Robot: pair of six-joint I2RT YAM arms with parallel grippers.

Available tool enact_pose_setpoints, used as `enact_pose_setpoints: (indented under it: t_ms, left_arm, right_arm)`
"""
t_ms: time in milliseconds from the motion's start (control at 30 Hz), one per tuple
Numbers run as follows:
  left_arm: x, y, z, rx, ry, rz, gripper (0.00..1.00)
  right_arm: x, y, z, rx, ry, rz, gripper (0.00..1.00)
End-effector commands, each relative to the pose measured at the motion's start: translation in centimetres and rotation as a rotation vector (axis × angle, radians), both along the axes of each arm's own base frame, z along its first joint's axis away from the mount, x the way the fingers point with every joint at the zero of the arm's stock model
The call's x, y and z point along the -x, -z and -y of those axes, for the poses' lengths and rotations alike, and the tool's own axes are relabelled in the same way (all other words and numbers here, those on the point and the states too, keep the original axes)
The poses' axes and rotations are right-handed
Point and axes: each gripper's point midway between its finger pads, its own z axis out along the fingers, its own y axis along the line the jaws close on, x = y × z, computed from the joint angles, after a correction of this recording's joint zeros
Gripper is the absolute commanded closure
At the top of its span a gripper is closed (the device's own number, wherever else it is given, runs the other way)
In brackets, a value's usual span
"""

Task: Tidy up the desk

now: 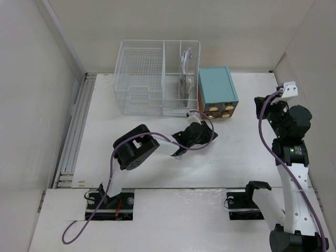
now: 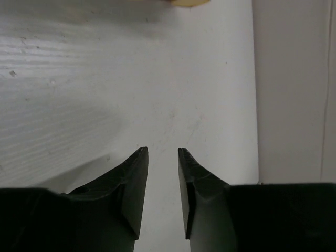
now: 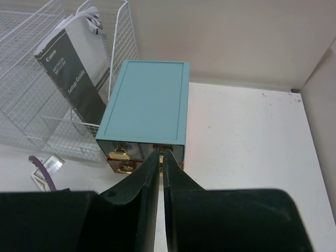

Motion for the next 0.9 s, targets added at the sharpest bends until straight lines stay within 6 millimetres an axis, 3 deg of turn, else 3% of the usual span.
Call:
enact_pose_setpoints:
  t_ms: [0,133,333,567,700,867]
  left_arm:
    - [-3.5,-6.7,0.9,0.318,-0.124,0.027,0.73]
    - [-5.5,-5.7,0.3,0.339,-0.220,0.041,0.56]
    - [-8.4,-3.8,-0.5,0.374,-0.333,-0.011,0.55]
    - [-10.0,-1.5,-1.5,0.338,-0.405,-0.021,0.55]
    - [-10.8,-1.8,-1.6,0.377,-0.415,-0.010,0.54]
    - [-11.6,-0.8,-1.6,0.421,-0.405,-0.014,0.54]
  right_arm:
    - [0.6,-2.0,0.2,0.002,0.011,0.058,0.87]
    - [0.9,-2.2,-0.2,0.003,-0.009,0.067,0.85]
    - [0.9,-2.0,-0.4,-0.007,-0.019,0.056,0.84]
    - [0.9,-2.0,-0.4,-0.007,-0.019,0.056,0.84]
    - [1.0,-2.0,-0.7,-0.007,-0.037,0.056,0.84]
    - [0.8,-1.8,-0.7,-0.008,-0.037,0.047,0.84]
